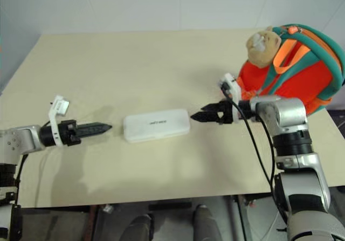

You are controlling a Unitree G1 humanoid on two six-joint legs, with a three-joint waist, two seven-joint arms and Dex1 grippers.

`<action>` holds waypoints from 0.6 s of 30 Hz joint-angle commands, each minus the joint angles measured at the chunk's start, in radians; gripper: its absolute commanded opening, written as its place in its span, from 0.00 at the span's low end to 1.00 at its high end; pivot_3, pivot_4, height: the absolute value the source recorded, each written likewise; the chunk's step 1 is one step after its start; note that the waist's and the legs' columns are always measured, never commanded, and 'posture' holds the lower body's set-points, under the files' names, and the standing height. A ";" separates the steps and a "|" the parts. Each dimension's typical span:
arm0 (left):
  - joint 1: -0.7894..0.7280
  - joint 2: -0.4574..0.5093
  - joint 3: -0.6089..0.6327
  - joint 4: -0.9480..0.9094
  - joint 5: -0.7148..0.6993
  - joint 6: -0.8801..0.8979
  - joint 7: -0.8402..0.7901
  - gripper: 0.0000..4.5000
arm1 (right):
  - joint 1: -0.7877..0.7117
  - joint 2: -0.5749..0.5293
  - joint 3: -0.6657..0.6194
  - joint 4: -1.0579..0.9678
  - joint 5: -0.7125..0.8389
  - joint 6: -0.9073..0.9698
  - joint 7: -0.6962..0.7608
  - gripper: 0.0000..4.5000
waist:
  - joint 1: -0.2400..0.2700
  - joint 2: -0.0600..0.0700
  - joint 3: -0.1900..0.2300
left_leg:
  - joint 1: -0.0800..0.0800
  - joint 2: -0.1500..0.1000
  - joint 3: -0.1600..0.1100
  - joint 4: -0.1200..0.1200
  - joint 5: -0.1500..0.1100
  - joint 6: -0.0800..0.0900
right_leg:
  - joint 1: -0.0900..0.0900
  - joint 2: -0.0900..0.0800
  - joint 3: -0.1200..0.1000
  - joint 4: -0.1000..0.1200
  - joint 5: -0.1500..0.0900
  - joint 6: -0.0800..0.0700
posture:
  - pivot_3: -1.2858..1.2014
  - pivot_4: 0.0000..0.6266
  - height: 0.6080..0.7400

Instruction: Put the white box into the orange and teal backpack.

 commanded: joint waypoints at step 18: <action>-0.052 -0.228 0.024 0.098 0.015 -0.037 0.174 1.00 | -0.024 0.106 0.031 0.082 -0.044 0.006 -0.080 1.00 | 0.009 0.000 0.000 | 0.000 0.000 0.000 0.002 0.001 -0.001 | 0.000 0.000 0.000 0.003 0.000 0.000 | 0.52 0.24 1.00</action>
